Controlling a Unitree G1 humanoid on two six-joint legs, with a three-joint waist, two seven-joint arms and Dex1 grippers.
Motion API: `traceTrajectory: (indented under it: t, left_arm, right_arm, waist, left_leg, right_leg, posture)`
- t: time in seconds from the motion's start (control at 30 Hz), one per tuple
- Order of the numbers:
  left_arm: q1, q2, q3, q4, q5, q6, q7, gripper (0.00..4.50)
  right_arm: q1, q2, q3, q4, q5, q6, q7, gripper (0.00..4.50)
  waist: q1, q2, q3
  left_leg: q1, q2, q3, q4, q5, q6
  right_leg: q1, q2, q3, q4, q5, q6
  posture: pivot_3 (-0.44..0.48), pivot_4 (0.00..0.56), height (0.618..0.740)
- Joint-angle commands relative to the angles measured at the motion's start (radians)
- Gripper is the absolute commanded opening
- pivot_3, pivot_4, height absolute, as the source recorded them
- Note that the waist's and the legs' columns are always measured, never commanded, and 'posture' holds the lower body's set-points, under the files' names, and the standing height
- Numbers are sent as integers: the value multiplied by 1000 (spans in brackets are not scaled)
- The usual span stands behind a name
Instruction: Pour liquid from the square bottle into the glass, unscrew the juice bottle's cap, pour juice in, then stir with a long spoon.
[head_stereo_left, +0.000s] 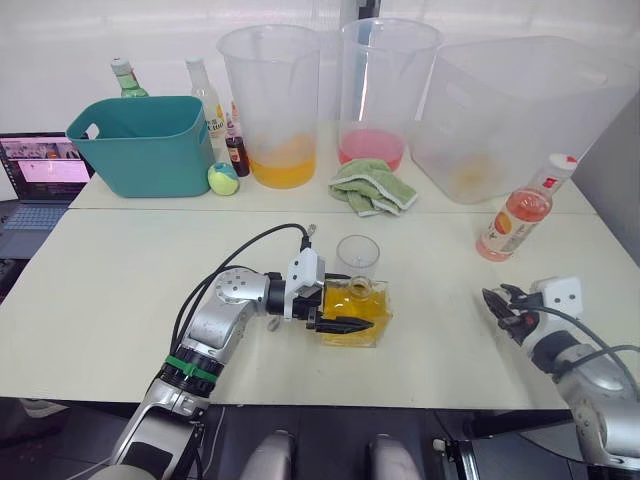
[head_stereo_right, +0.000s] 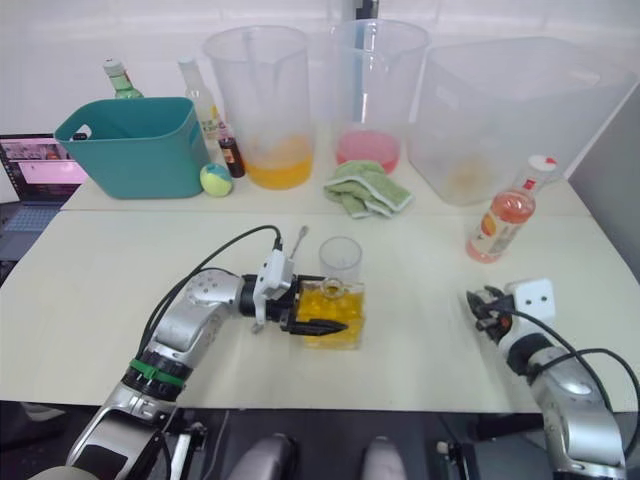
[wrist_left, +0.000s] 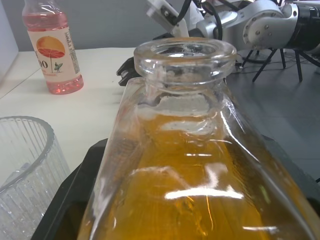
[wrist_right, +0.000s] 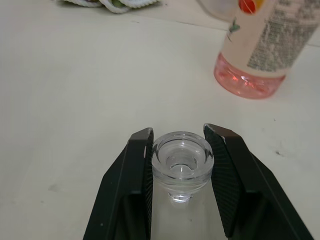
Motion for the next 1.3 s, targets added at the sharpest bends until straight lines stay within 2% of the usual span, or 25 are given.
traceTrajectory:
  t: [0.03,0.2,0.43,0.5,0.73,0.97,1.1,1.3]
  left_arm:
    - [15,14,-18,-11,10,21,-14,2817]
    - [14,16,-15,-11,12,20,-7,2817]
    - [19,18,-15,-16,9,29,-3,2817]
    - [20,18,-16,-16,11,28,-2,2817]
    - [22,20,-16,-16,11,25,-6,2817]
    - [48,62,16,-62,-22,41,-20,2817]
    - [87,111,67,-146,-86,75,-26,2817]
    - [150,207,189,-294,-212,160,-9,2817]
  right_arm:
    - [-17,6,-26,45,-22,-61,-4,1069]
    - [-16,14,-22,64,-14,-73,15,1069]
    - [-15,19,-33,56,10,-54,18,1069]
    - [-16,21,-37,53,12,-55,14,2076]
    - [-28,23,-57,30,11,-77,-5,4382]
    - [-3,24,-77,-47,23,-89,11,4450]
    - [38,18,-76,-164,50,-85,44,4450]
    - [128,11,14,-441,74,-1,70,4450]
  waist:
    - [-1,0,0]
    - [-1,0,0]
    - [-1,0,0]
    - [-1,0,0]
    - [0,0,0]
    - [-6,1,0]
    - [-17,2,1]
    - [-24,3,1]
  left_leg:
    - [1,0,0,0,0,0]
    - [9,0,0,-4,0,0]
    - [10,0,0,-5,0,0]
    - [10,0,0,-5,0,0]
    - [10,0,0,-5,0,0]
    - [11,1,0,-6,0,0]
    - [11,2,0,-7,0,0]
    - [10,4,0,-8,-1,1]
  right_leg:
    - [1,0,0,0,0,0]
    - [9,0,0,-3,0,0]
    - [10,0,0,-3,0,0]
    - [10,0,0,-3,0,0]
    - [10,0,0,-3,0,0]
    - [9,0,0,-3,0,0]
    - [9,1,1,-3,0,0]
    - [8,3,1,-4,-1,-1]
  posture:
    - [0,150,738]
    - [0,150,738]
    - [0,150,738]
    - [0,150,738]
    - [0,150,738]
    - [0,150,738]
    - [0,150,738]
    - [0,150,738]
